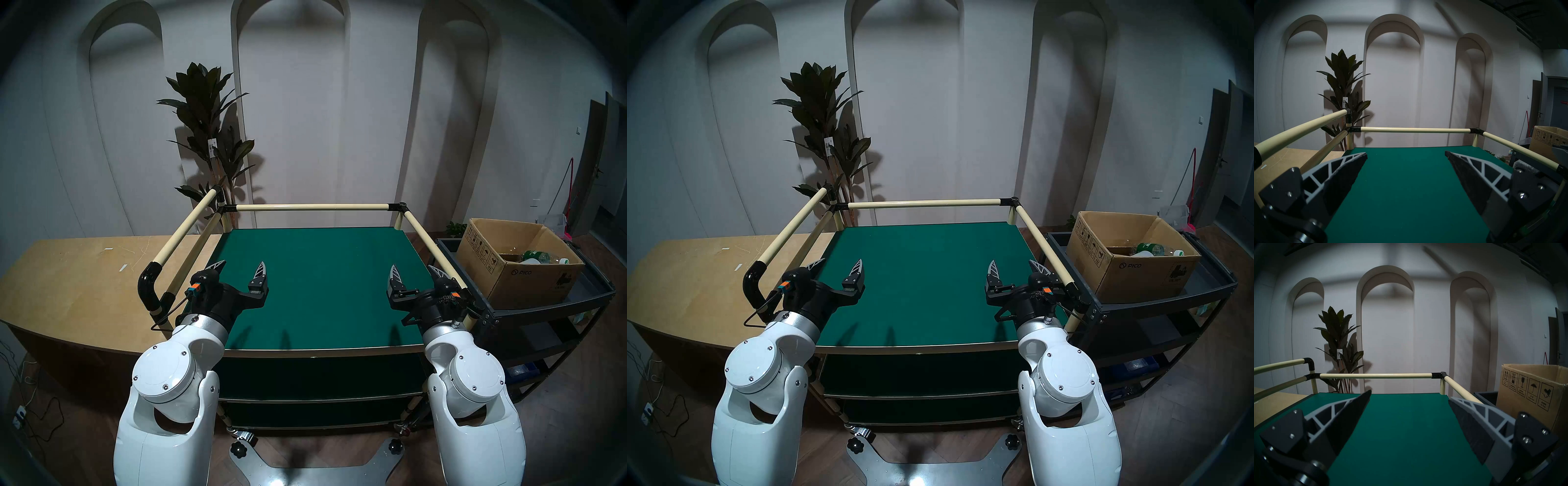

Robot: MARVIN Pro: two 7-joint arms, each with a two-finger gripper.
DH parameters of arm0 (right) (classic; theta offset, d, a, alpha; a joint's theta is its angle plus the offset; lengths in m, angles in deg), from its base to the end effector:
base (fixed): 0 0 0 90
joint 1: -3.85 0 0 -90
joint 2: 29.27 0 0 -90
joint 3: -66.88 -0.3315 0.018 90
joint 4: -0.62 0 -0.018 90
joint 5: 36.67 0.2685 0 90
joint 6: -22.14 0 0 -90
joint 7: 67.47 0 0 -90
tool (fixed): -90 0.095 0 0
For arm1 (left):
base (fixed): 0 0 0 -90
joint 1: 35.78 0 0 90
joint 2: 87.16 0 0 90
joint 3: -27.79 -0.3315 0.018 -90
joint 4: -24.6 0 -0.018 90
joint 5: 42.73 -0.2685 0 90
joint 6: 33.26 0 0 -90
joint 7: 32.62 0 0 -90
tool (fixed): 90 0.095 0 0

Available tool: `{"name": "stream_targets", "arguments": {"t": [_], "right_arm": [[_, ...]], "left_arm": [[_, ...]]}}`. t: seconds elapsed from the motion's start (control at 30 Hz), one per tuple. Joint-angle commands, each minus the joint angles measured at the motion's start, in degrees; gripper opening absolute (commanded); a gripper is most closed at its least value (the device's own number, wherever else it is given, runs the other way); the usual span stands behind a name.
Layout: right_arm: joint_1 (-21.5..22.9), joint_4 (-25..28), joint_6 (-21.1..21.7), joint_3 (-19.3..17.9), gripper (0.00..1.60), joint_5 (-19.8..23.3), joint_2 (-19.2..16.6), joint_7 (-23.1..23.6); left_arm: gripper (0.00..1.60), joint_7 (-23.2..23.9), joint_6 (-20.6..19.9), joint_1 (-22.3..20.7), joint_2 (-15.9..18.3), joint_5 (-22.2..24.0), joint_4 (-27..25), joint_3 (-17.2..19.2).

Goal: Put the storage box onto the shelf

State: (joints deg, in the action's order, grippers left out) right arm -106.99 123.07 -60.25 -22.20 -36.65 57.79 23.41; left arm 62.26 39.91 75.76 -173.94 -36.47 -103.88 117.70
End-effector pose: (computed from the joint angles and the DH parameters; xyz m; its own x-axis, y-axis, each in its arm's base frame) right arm 0.2602 -0.0014 -0.2733 -0.0700 0.0395 0.9968 0.0486 -0.9979 0.0429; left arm 0.2513 -0.0035 -0.2531 0.0015 0.0528 0.9986 -0.1385 -0.9890 0.0525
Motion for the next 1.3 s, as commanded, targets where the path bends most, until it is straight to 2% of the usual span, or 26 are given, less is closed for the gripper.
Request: {"name": "stream_targets", "arguments": {"t": [0.0,0.2,0.53,0.83,1.27], "right_arm": [[0.69,2.89,-3.04,-1.12,1.6,-4.52,-6.52,4.82],[2.58,5.49,-5.69,-4.61,1.6,-7.82,-10.76,10.39],[7.08,6.87,-8.47,-13.87,1.6,-7.12,-15.59,14.39],[10.58,3.86,-10.7,-21.91,1.6,-5.44,-18.65,16.53],[16.33,-6.23,-15.0,-31.78,1.6,-5.46,-25.97,19.68]], "left_arm": [[1.6,0.08,0.18,-0.19,0.04,0.01,-0.89,-0.03],[1.6,0.05,0.2,-0.23,0.03,0.02,-0.8,-0.04],[1.6,0.02,0.21,-0.25,0.04,0.02,-0.79,-0.05],[1.6,0.01,0.21,-0.23,0.06,0.03,-0.82,-0.05],[1.6,0.0,0.21,-0.23,0.06,0.03,-0.82,-0.06]]}}
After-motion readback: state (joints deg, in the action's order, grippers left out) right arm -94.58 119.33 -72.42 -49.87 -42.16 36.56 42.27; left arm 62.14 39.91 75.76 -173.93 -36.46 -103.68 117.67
